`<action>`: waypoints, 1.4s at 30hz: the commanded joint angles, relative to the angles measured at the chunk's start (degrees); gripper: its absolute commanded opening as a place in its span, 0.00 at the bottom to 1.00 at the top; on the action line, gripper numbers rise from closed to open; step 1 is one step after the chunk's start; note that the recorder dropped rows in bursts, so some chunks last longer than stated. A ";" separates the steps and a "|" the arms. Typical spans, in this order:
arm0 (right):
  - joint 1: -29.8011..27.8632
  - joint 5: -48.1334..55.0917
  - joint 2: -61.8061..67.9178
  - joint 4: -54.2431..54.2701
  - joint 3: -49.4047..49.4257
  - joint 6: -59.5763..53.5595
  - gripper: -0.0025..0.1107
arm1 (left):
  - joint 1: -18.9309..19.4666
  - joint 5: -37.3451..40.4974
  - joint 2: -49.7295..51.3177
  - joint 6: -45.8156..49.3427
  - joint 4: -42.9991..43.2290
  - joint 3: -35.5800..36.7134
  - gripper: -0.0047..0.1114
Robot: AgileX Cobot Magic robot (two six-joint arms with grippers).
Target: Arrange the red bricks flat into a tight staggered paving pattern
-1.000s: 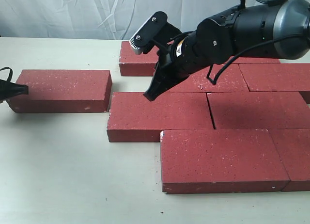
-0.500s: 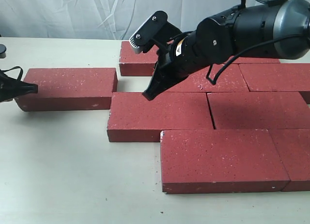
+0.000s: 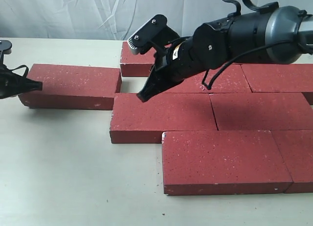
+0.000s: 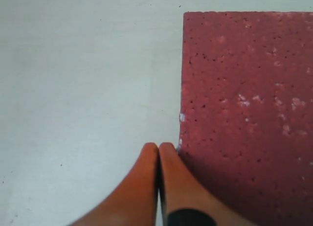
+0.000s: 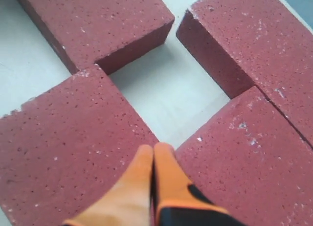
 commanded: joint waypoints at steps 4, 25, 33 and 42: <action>4.39 13.70 7.88 3.46 -15.02 -2.26 0.01 | 3.09 4.38 0.33 -0.51 0.12 -0.16 0.04; 7.23 31.81 37.21 4.98 -54.01 -4.23 0.01 | 3.35 0.86 2.60 -1.93 -0.14 -2.12 0.04; 7.23 33.18 36.95 5.61 -54.01 -4.23 0.01 | 3.35 0.62 6.53 -3.47 -0.14 -4.47 0.04; 6.58 37.38 31.05 1.36 -54.01 -3.19 0.01 | 3.35 -2.22 6.53 -3.61 -0.14 -4.61 0.04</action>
